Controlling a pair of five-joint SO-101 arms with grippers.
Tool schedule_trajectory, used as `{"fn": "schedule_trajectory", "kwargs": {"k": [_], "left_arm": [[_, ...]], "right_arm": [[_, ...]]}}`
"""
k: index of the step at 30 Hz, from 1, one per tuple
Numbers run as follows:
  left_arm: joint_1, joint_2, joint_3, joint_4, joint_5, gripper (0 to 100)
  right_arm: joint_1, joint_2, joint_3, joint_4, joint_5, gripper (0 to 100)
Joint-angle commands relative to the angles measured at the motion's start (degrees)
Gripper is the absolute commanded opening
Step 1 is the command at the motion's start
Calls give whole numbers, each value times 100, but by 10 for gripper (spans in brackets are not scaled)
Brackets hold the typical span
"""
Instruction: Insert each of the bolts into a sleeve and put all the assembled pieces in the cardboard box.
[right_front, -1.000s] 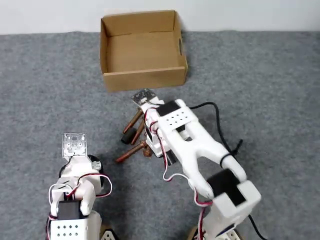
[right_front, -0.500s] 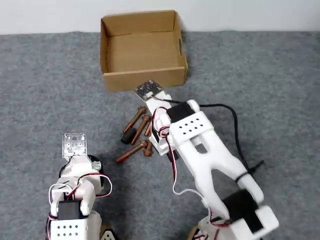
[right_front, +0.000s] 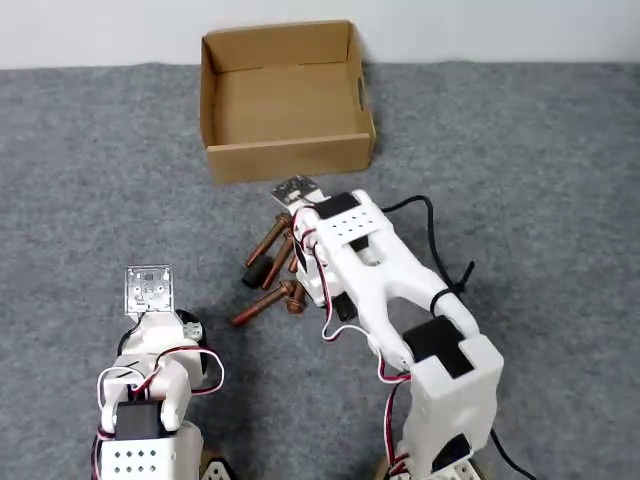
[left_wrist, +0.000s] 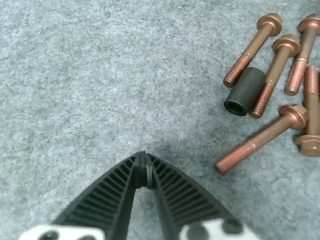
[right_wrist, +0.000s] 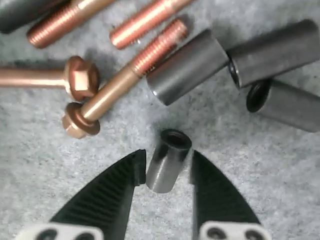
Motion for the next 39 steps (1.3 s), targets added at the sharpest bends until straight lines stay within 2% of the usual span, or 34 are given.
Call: {"fn": "schedule_trajectory", "kwargs": {"k": [1, 11, 14, 16, 24, 30, 35, 39], "left_arm": [[-44, -44, -31, 18, -35, 7], [-44, -44, -31, 18, -35, 7], [-44, -44, -31, 18, -35, 7], [-44, -44, -31, 18, -35, 7], [-44, -44, -31, 18, -35, 7], [-44, -44, -31, 18, -35, 7], [-35, -44, -31, 18, -44, 7], [167, -44, -31, 18, -62, 7]], "right_arm": [[-4, 13, -290, 101, -9, 80], [-4, 804, -255, -110, -44, 84], [-4, 884, -264, -101, -26, 12], [-4, 708, -255, 66, -53, 15], [-4, -989, -255, 1455, -105, 9], [374, -2255, -237, 2642, -1196, 9], [1235, -3749, 70, 2554, -1952, 9], [1666, -4989, 413, 2290, -2268, 9]]}}
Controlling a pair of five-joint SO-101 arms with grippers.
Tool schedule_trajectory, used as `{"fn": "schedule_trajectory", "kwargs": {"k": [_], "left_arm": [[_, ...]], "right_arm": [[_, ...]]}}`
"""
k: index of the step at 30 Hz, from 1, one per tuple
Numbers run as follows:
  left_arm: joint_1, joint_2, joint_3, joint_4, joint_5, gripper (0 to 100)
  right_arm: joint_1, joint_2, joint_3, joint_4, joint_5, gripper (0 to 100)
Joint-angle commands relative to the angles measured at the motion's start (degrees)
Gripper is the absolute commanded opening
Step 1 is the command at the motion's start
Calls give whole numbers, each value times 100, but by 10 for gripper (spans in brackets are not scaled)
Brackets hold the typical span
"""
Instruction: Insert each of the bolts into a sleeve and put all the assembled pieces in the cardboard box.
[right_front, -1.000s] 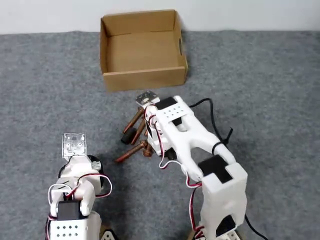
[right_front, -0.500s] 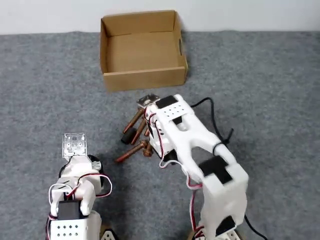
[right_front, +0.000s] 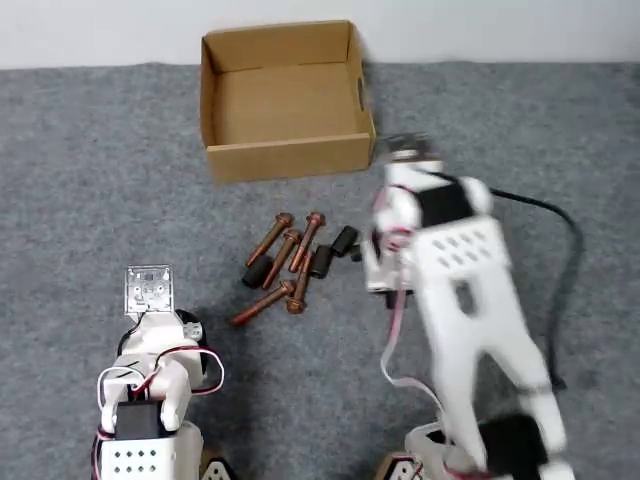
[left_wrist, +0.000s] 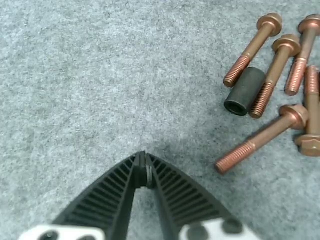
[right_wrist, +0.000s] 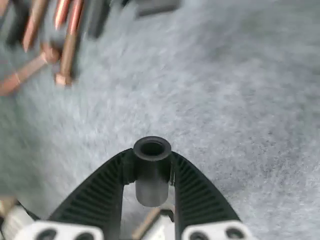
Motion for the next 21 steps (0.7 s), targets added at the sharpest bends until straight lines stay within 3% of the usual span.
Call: {"fn": "schedule_trajectory", "kwargs": {"k": [1, 7, 12, 21], "left_arm": [[202, -44, -31, 18, -62, 7], [229, -44, -31, 18, -35, 7], [229, -44, -31, 18, -35, 7], [369, -44, -57, 0, -62, 7]], "right_arm": [[338, -1253, 255, -136, -264, 9], [453, -2615, 1363, -259, -264, 9], [1288, -3521, 2198, -251, -237, 9], [1297, -5059, 3191, -963, -229, 8]]}}
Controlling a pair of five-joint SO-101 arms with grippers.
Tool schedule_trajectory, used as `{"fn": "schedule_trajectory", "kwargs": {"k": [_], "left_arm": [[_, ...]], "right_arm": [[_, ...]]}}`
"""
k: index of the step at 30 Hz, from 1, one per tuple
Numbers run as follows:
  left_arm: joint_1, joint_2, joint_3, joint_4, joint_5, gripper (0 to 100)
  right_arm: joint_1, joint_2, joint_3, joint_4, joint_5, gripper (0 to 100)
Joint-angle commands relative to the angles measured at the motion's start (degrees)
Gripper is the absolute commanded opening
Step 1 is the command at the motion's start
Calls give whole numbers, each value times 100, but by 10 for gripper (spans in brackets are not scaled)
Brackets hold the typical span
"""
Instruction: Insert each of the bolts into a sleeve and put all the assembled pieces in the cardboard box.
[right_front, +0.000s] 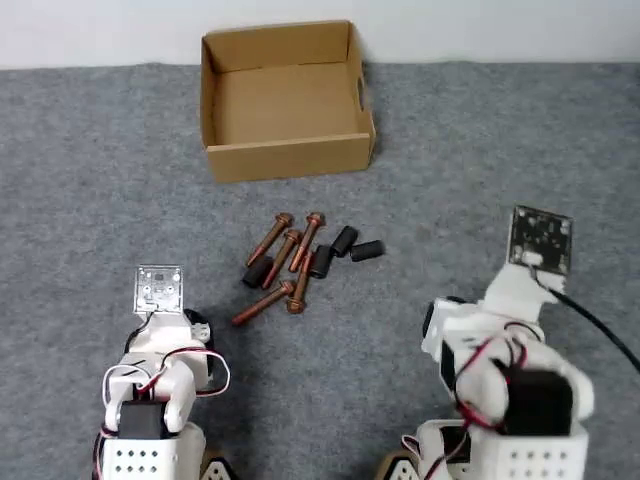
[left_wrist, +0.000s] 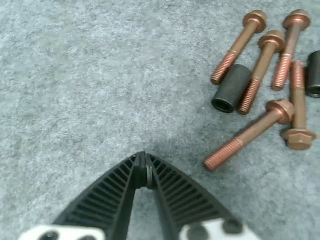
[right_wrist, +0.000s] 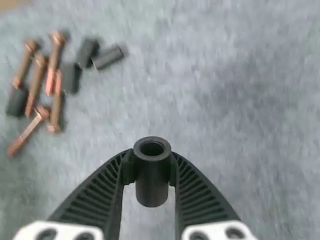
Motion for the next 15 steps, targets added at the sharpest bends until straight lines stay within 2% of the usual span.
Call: {"fn": "schedule_trajectory", "kwargs": {"k": [1, 8, 15], "left_arm": [[53, -44, -136, -35, -62, 7], [26, 18, -1288, 211, -44, 7], [862, 26, -1868, 870, -26, 7]], "right_arm": [[31, -444, 404, -409, -26, 8], [57, -1112, 1626, -497, -149, 8], [66, -1842, 2233, -655, -255, 8]]}}
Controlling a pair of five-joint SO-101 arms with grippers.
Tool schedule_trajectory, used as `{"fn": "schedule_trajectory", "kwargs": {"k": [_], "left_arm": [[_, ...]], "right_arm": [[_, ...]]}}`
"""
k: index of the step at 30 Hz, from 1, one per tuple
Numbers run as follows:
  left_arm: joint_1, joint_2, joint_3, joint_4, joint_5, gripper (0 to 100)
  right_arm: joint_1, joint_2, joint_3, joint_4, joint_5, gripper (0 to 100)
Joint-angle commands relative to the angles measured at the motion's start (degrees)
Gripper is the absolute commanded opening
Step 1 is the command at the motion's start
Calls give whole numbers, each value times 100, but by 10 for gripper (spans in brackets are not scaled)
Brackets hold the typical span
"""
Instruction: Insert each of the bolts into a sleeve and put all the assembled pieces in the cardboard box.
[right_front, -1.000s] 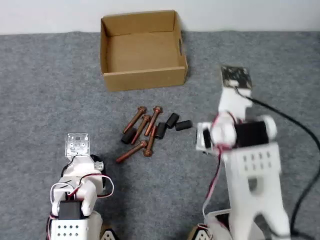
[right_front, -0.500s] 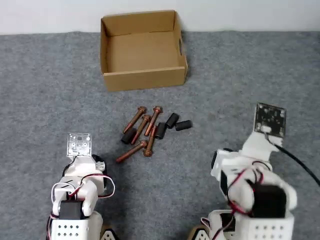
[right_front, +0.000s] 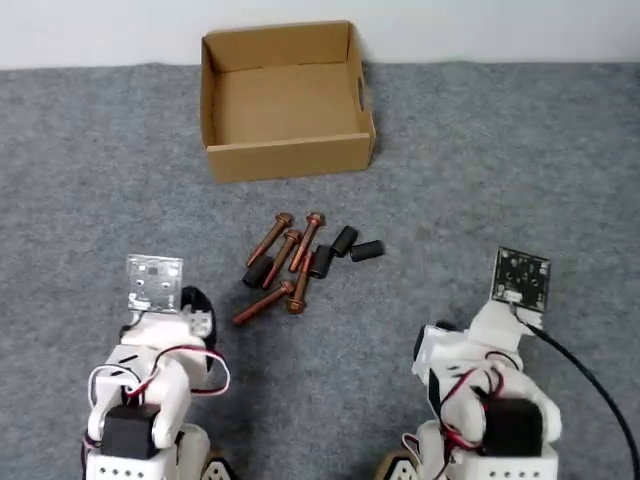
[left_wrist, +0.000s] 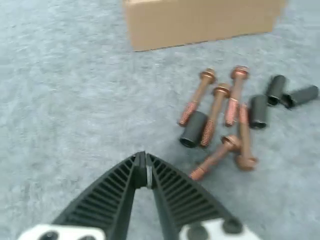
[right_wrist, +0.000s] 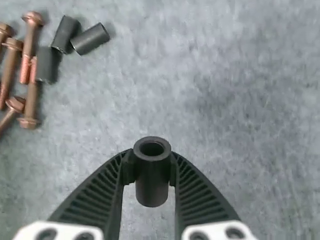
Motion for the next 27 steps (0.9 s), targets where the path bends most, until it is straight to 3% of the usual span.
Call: {"fn": "schedule_trajectory", "kwargs": {"k": [1, 9, 15, 20, 27], "left_arm": [[360, 70, -312, 97, -9, 7], [695, 2145, -1446, -237, -26, 7], [1257, 4800, -3231, 448, -185, 8], [1336, 6752, -4418, 905, -1310, 8], [1336, 8879, -5596, 905, -3349, 11]], "right_arm": [[92, -224, 53, -154, -70, 8], [92, -259, 97, -180, -70, 8], [92, -259, 141, -189, -70, 8], [92, -268, 158, -189, -70, 8], [84, -312, 158, -189, -70, 8]]}}
